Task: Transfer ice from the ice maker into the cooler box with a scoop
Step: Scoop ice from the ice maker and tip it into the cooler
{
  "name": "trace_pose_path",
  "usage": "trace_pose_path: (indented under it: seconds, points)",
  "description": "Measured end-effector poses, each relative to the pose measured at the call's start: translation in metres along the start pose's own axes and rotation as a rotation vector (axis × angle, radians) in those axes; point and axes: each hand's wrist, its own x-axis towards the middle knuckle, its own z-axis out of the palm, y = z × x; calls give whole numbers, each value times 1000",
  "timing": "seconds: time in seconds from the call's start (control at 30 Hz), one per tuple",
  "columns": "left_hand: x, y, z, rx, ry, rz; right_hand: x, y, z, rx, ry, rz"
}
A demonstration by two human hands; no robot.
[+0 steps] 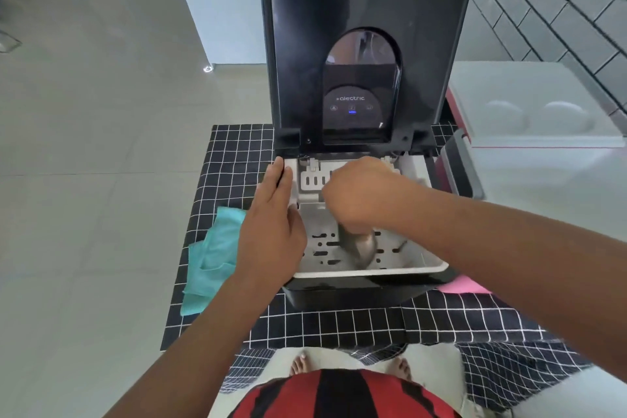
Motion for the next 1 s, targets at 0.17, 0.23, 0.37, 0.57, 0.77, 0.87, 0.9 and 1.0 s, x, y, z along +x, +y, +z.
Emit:
trace_pose_path:
  seconds: [0.17, 0.23, 0.37, 0.57, 0.77, 0.87, 0.9, 1.0]
  points:
    - [0, -2, 2, 16, 11, 16, -4, 8, -5, -15, 75, 99]
    - [0, -4, 3, 25, 15, 8, -8, 11, 4, -106, -15, 119]
    - [0, -6, 4, 31, 21, 3, -7, 5, 17, -84, -183, 37]
    - [0, -4, 2, 21, 19, -4, -7, 22, 23, 179, -6, 0]
    - [0, -5, 2, 37, 16, -17, -14, 28, 57, 610, -194, -43]
    - [1, -5, 3, 39, 17, -14, -15, 23, 71, 786, -177, -11]
    - [1, -6, 3, 43, 21, -11, -15, 20, 74, 798, -168, 9]
    - [0, -7, 4, 56, 29, -9, -15, 16, 81, 819, -102, 72]
